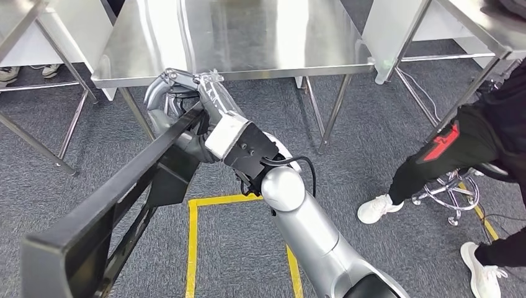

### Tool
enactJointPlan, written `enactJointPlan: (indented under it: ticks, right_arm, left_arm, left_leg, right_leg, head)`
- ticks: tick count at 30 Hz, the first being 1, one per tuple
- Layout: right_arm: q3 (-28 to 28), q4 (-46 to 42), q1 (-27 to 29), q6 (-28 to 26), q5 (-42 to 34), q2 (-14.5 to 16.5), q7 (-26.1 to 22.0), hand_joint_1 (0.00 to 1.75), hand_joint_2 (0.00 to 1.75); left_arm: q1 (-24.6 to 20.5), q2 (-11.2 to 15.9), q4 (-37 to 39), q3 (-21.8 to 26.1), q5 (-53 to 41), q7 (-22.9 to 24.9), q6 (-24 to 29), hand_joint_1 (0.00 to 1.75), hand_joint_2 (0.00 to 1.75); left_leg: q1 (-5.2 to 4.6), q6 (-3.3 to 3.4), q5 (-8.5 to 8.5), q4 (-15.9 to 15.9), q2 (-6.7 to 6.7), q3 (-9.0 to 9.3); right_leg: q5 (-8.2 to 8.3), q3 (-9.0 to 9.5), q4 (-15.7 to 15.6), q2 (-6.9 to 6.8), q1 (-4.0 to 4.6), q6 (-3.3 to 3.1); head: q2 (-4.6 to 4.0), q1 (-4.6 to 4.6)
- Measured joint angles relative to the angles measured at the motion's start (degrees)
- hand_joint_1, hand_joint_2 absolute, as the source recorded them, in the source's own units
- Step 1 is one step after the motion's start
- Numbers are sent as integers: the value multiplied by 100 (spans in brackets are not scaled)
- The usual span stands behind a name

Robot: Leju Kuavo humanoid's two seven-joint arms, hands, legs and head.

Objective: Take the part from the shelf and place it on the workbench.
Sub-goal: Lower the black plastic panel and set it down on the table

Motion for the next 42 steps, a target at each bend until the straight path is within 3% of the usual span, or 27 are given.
enactJointPlan:
  ticks: [2, 4, 5, 6, 7, 9, 11, 13, 15, 16, 18, 20, 21, 22, 23, 25, 26, 27, 29, 31, 33, 35, 37, 38, 39, 41, 42]
  right_arm:
    - [-7, -1, -10, -1, -1, -8, -4, 175, 175]
    - [-10, 1, 8, -1, 1, -33, -7, 175, 175]
    - [-11, 1, 27, 0, 3, -49, -7, 175, 175]
    - [-13, 2, 41, 0, 5, -63, -7, 175, 175]
    - [-13, 2, 50, 0, 8, -72, -7, 175, 175]
    - [-14, 2, 51, 0, 9, -80, -7, 175, 175]
    - [-15, 2, 49, -1, 11, -87, -6, 175, 175]
    - [-19, 2, 48, -2, 14, -86, -7, 175, 175]
    - [-21, -4, 45, -3, 16, -72, -12, 175, 175]
    - [-21, -7, 38, -4, 16, -64, -14, 175, 175]
    - [-19, -9, 32, -7, 16, -47, -18, 175, 175]
    - [-16, -8, 51, -9, 17, -42, -17, 175, 175]
    - [-15, -7, 61, -9, 18, -42, -18, 175, 175]
    - [-15, -7, 65, -8, 18, -41, -18, 175, 175]
    - [-15, -7, 65, -8, 18, -37, -18, 175, 175]
    - [-14, -3, 60, -7, 20, -30, -18, 175, 175]
    - [-11, -2, 57, -7, 21, -25, -19, 175, 175]
    - [-10, 0, 54, -7, 23, -19, -19, 175, 175]
    - [-10, -4, 44, -7, 25, 3, -24, 175, 175]
    - [-8, -9, 33, -7, 22, 13, -32, 175, 175]
    - [-8, -6, 34, -7, 20, -3, -37, 175, 175]
    - [-12, -1, 58, -7, 20, -32, -38, 175, 175]
    - [-12, 2, 79, -7, 20, -54, -37, 175, 175]
    - [-11, 2, 81, -7, 20, -62, -37, 175, 175]
    - [-11, 3, 83, -7, 20, -69, -37, 175, 175]
    - [-10, 10, 85, -6, 21, -84, -36, 175, 175]
    - [-10, 10, 82, -5, 21, -82, -34, 175, 175]
  left_arm:
    - [-1, -1, 0, -7, -4, 2, 9, 0, 175]
    - [-1, -1, 0, -11, -8, 3, 11, 0, 175]
    - [3, -3, 0, -12, -9, 5, 11, 0, 175]
    - [8, -4, 0, -13, -10, 9, 11, 0, 175]
    - [11, -5, 0, -14, -11, 14, 13, 0, 175]
    - [13, -7, 0, -21, -17, 24, 16, 0, 175]
    - [10, -11, 0, -35, -22, 31, 19, 0, 175]
    - [12, -15, 1, -44, -25, 36, 21, 0, 175]
    - [12, -13, 1, -46, -28, 37, 23, 0, 175]
    - [8, -11, 1, -49, -32, 37, 25, 0, 175]
    - [3, -10, 0, -54, -47, 37, 25, 0, 175]
    - [13, -10, 0, -56, -58, 40, 24, 0, 175]
    - [22, -8, 0, -56, -60, 44, 23, 0, 175]
    - [29, -4, 0, -56, -60, 48, 24, 0, 175]
    - [34, 1, 0, -56, -60, 51, 25, 0, 175]
    - [46, 9, 0, -57, -60, 56, 25, 0, 175]
    - [48, 12, 0, -58, -60, 57, 25, 0, 175]
    - [49, 11, 0, -59, -59, 61, 26, 0, 175]
    - [42, 7, 0, -61, -58, 68, 27, 0, 175]
    - [42, 5, -1, -61, -56, 71, 31, 0, 175]
    - [43, 11, -2, -61, -55, 72, 35, 0, 175]
    - [46, 14, -1, -61, -54, 72, 35, 0, 175]
    - [56, 10, 0, -61, -51, 72, 34, 0, 175]
    - [60, 9, 0, -61, -49, 72, 34, 0, 175]
    - [64, 9, 0, -61, -44, 72, 34, 0, 175]
    - [62, 7, 0, -61, -29, 72, 34, 0, 175]
    - [62, 3, 0, -60, -22, 72, 34, 0, 175]
  left_leg:
    - [13, 63, -20, -34, -10, 89]
    - [6, 101, -62, -36, -23, 118]
    - [2, 105, -86, -35, -31, 135]
    - [0, 103, -113, -34, -42, 161]
    - [0, 94, -143, -33, -53, 199]
    - [-2, 61, -219, -29, -76, 289]
    - [-15, 1, -292, -32, -92, 335]
    - [-23, -65, -322, 6, -96, 357]
    - [-8, -112, -341, 173, -81, 327]
    - [2, -134, -366, 361, -71, 240]
    - [22, -195, -509, 1009, -44, -146]
    - [39, -247, -728, 1550, -29, -606]
    - [43, -257, -760, 1596, -25, -745]
    - [47, -254, -679, 1450, -22, -784]
    - [49, -238, -473, 1137, -14, -736]
    - [37, -185, 97, 419, 19, -557]
    - [15, -154, 274, 208, 32, -483]
    - [-8, -118, 353, 109, 37, -445]
    - [-34, -31, 297, 70, 33, -361]
    - [-25, 52, 262, -16, 22, -226]
    - [-19, 107, 189, -77, 1, -84]
    - [-22, 132, 66, -92, -25, 58]
    - [-27, 128, -91, -95, -60, 253]
    - [-30, 121, -174, -95, -74, 364]
    - [-32, 110, -260, -101, -86, 450]
    - [-49, 71, -440, -99, -103, 624]
    - [-53, 39, -516, -113, -106, 691]
  right_leg:
    - [-190, -256, 469, 2, -9, -6]
    - [-421, -733, 1216, 3, -8, -11]
    - [-467, -927, 1454, 3, -8, 8]
    - [-426, -1024, 1493, 3, -9, 40]
    - [-285, -998, 1297, 3, -11, 85]
    - [151, -722, 491, 3, -8, 143]
    - [339, -507, -65, 3, 22, 42]
    - [318, -433, -160, 9, 44, -115]
    - [328, -301, -193, 16, 10, -194]
    - [299, -220, -201, 15, -6, -234]
    - [215, -102, -210, 11, -15, -291]
    - [112, 1, -210, 20, -10, -301]
    - [53, 69, -209, 29, -9, -296]
    - [-12, 153, -210, 36, -11, -286]
    - [-85, 249, -211, 42, -12, -271]
    - [-230, 411, -222, 48, -3, -227]
    - [-288, 457, -239, 49, 7, -193]
    - [-320, 505, -255, 51, 17, -151]
    - [-304, 533, -239, 49, 27, -35]
    - [-199, 335, 128, 43, 23, 47]
    - [-211, -182, 868, 39, 18, 32]
    - [-526, -736, 1420, 40, 19, -24]
    - [-812, -1013, 1372, 40, 19, -30]
    - [-766, -1036, 1131, 39, 19, 4]
    - [-530, -1011, 788, 36, 20, 63]
    - [154, -915, 109, 20, 37, 144]
    - [406, -852, -92, 14, 58, 124]
  head:
    - [0, 7]
    - [0, 10]
    - [-1, 10]
    - [-1, 10]
    - [-1, 10]
    - [1, 13]
    - [0, 12]
    - [0, 9]
    - [1, 6]
    - [1, -1]
    - [1, -14]
    - [1, -18]
    - [1, -19]
    - [1, -20]
    - [1, -19]
    - [1, -17]
    - [1, -15]
    - [1, -16]
    - [1, -18]
    - [0, -10]
    - [-1, -1]
    - [0, -1]
    - [-1, -1]
    - [-1, -1]
    - [-2, 0]
    - [-2, -1]
    - [-1, -7]
